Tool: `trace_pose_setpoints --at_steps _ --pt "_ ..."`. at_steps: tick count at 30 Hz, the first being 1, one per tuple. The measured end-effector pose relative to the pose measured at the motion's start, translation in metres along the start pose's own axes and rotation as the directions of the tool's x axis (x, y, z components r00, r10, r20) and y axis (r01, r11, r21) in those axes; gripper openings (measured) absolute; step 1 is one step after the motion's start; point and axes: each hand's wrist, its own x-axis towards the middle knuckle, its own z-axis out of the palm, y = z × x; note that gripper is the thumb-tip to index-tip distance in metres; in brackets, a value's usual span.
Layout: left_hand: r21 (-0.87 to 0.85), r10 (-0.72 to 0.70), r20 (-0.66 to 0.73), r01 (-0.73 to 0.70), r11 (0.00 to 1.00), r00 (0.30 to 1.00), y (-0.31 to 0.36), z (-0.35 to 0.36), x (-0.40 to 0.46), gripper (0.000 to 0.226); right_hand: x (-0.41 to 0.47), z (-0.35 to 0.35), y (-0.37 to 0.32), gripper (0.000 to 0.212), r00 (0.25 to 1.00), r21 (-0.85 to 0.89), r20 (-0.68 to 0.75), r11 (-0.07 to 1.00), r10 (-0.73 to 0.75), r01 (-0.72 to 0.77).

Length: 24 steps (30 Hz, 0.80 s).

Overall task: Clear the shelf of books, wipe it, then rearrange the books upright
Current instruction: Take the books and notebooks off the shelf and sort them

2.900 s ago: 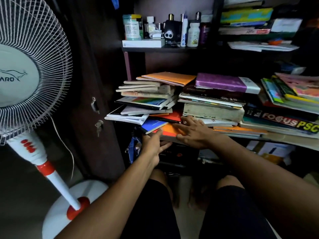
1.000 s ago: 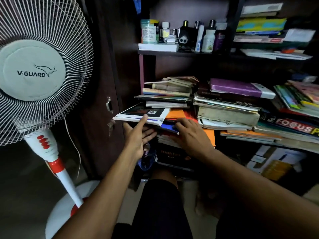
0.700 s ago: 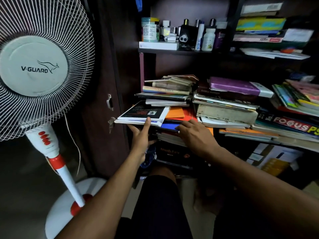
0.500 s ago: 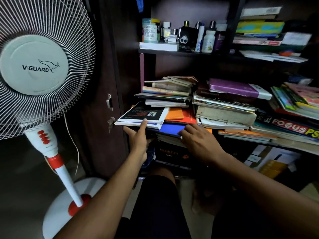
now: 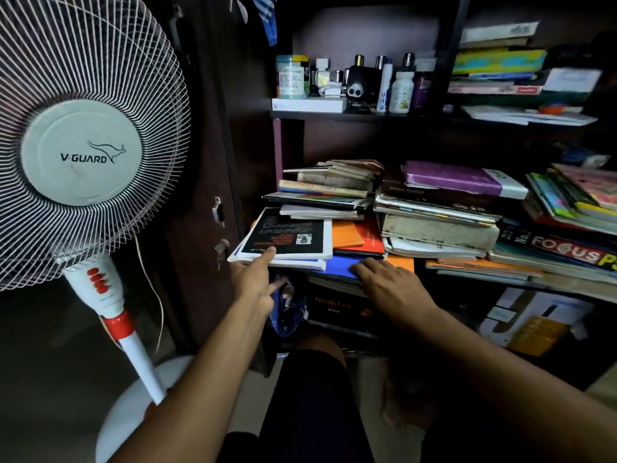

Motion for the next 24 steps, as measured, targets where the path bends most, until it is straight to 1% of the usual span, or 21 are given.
trace_pose_setpoints --at_steps 2,5,7,8,11,13,15,16,17,18,20,22,24 --pt "-0.002 0.048 -0.048 -0.048 0.999 0.998 -0.003 -0.001 -0.017 0.033 -0.002 -0.002 0.002 0.041 1.000 -0.007 0.025 1.000 0.018 -0.018" --pt "-0.042 0.137 -0.110 -0.143 0.989 0.984 -0.004 0.002 -0.040 0.043 -0.004 -0.008 0.001 0.042 0.999 -0.001 0.035 1.000 0.024 -0.024" --pt "-0.058 0.163 -0.094 -0.168 0.984 0.982 -0.007 0.008 -0.056 0.051 -0.003 -0.010 -0.004 0.040 0.999 -0.010 0.023 1.000 0.030 -0.030" --pt "-0.077 0.153 -0.072 -0.158 0.984 0.986 -0.008 0.009 -0.065 0.051 -0.001 -0.011 -0.008 0.040 0.999 -0.024 0.024 0.999 0.028 -0.027" --pt "-0.166 0.108 -0.009 -0.108 0.980 0.994 -0.009 0.004 -0.085 0.035 0.004 -0.011 -0.016 0.033 1.000 -0.022 -0.009 1.000 0.016 -0.016" --pt "-0.173 0.066 0.004 -0.065 0.983 0.998 -0.008 -0.010 -0.088 0.031 0.004 -0.010 -0.014 0.029 0.994 0.102 -0.068 0.992 0.080 -0.073" --pt "-0.192 0.017 0.057 -0.006 0.981 0.998 -0.005 -0.027 -0.086 0.028 0.002 -0.011 -0.012 0.036 0.978 0.253 -0.158 0.963 0.138 -0.095" --pt "-0.194 -0.011 0.104 0.031 0.981 0.995 -0.003 -0.037 -0.084 0.021 0.001 -0.011 -0.012 0.045 0.976 0.258 -0.189 0.964 0.109 -0.058" --pt "-0.193 -0.036 0.158 0.066 0.979 0.987 -0.001 -0.046 -0.083 0.011 0.001 -0.009 -0.012 0.055 0.975 0.215 -0.217 0.977 0.050 -0.002" --pt "-0.199 -0.053 0.209 0.095 0.975 0.977 0.002 -0.054 -0.082 0.009 0.002 -0.008 -0.015 0.061 0.971 0.153 -0.241 0.987 -0.009 0.047" --pt "-0.196 -0.071 0.275 0.129 0.972 0.959 0.007 -0.067 -0.078 0.023 0.007 -0.007 -0.025 0.059 0.955 0.053 -0.278 0.991 -0.106 0.125" --pt "-0.183 -0.083 0.270 0.136 0.974 0.959 0.009 -0.070 -0.076 0.023 0.012 -0.007 -0.036 0.057 0.937 0.004 -0.298 0.981 -0.182 0.192" --pt "-0.174 -0.080 0.244 0.125 0.977 0.966 0.008 -0.067 -0.077 0.015 0.016 -0.006 -0.044 0.063 0.931 0.005 -0.304 0.977 -0.204 0.215"
